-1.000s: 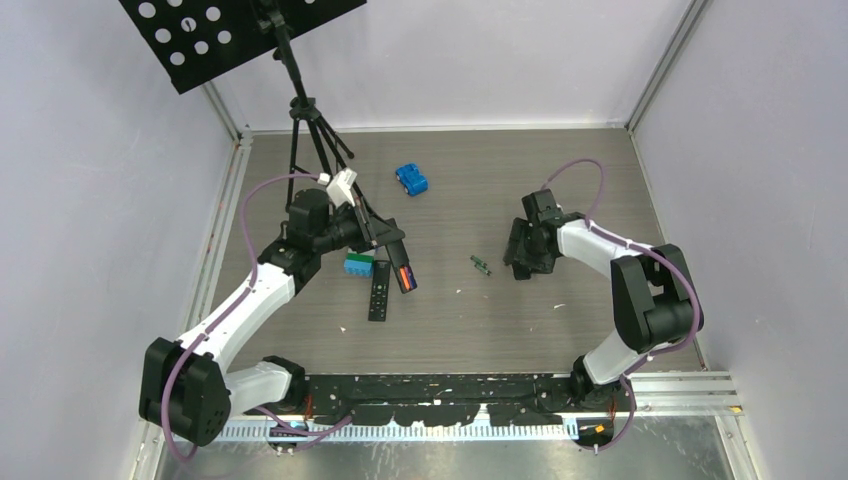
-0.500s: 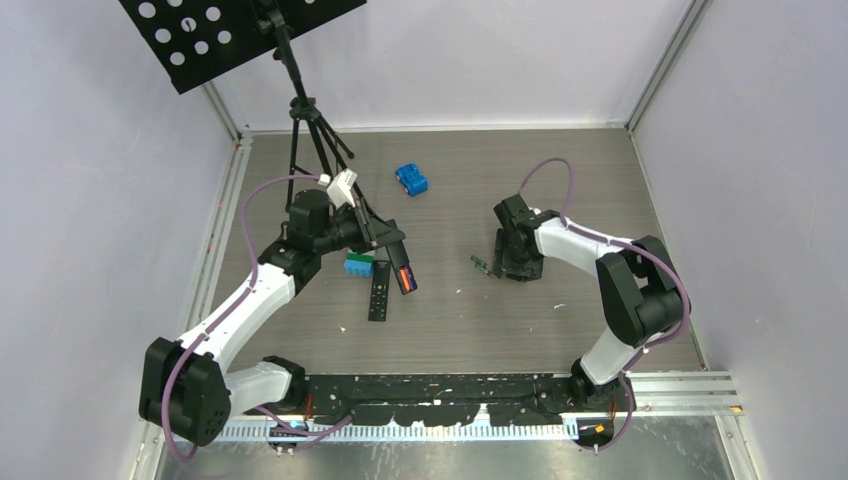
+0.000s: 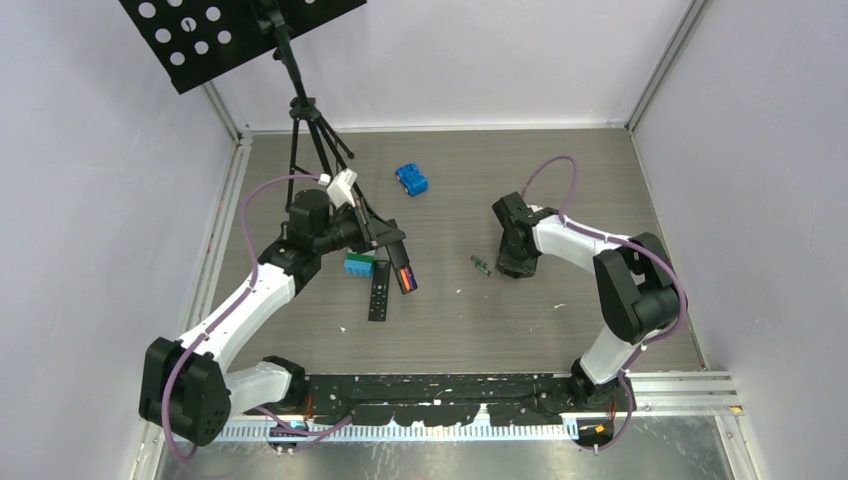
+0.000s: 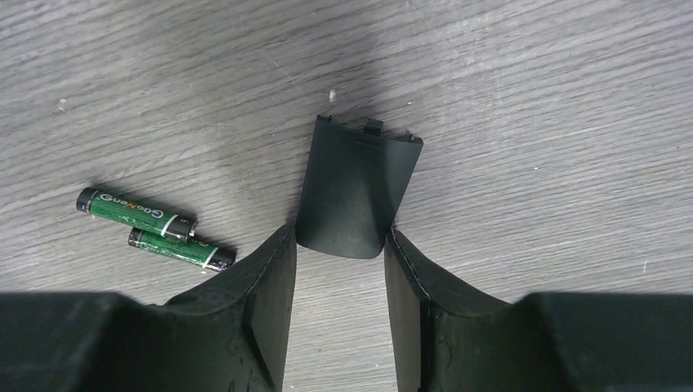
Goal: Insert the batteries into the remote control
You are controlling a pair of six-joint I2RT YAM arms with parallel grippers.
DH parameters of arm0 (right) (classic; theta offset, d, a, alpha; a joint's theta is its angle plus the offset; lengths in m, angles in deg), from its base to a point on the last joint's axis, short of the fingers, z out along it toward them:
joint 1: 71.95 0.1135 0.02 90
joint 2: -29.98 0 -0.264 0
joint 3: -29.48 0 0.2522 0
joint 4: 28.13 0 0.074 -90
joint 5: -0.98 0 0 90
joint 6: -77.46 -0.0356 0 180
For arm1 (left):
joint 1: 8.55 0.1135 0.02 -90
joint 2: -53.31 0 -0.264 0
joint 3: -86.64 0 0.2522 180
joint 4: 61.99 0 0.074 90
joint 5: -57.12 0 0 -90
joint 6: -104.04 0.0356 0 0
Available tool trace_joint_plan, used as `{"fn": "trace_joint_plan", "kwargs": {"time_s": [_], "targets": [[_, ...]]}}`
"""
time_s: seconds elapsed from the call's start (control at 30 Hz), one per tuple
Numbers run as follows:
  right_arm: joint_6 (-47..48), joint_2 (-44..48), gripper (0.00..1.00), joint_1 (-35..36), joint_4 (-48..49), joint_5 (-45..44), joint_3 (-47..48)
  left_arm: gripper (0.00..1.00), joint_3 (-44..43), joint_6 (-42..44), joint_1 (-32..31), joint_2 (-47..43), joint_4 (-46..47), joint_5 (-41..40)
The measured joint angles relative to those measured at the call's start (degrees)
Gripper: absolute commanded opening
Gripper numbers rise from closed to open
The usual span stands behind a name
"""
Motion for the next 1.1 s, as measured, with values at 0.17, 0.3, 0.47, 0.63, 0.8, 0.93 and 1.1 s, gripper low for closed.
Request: {"fn": "trace_joint_plan", "kwargs": {"time_s": [0.17, 0.3, 0.47, 0.63, 0.8, 0.93, 1.1], "targets": [[-0.66, 0.63, 0.3, 0.04, 0.52, -0.68, -0.59, 0.0, 0.04, -0.42, 0.0, 0.68, 1.84, 1.25], [-0.46, 2.16, 0.3, 0.13, 0.33, -1.31, -1.95, 0.0, 0.87, -1.79, 0.0, 2.36, 5.09, 3.06], [0.17, 6.1, 0.31, 2.21, -1.68, -1.49, -2.69, 0.0, 2.27, -4.11, -0.17, 5.95, 9.33, 5.29], [1.51, 13.35, 0.32, 7.37, -2.56, -0.98, -2.69, 0.0, 2.84, -6.29, -1.31, 11.08, 14.14, 7.04], [2.69, 19.39, 0.31, 10.62, -2.91, 0.7, -2.71, 0.0, 2.84, -8.22, -2.75, 17.35, 18.88, 8.37], [4.13, 23.3, 0.28, 13.81, -2.84, 2.27, -3.3, 0.0, 2.82, -10.27, -3.56, 23.02, 22.88, 9.88], [6.71, 29.33, 0.28, 19.87, -1.14, 5.86, -5.18, 0.0, 2.71, -12.48, -4.26, 27.98, 26.8, 12.13]]}}
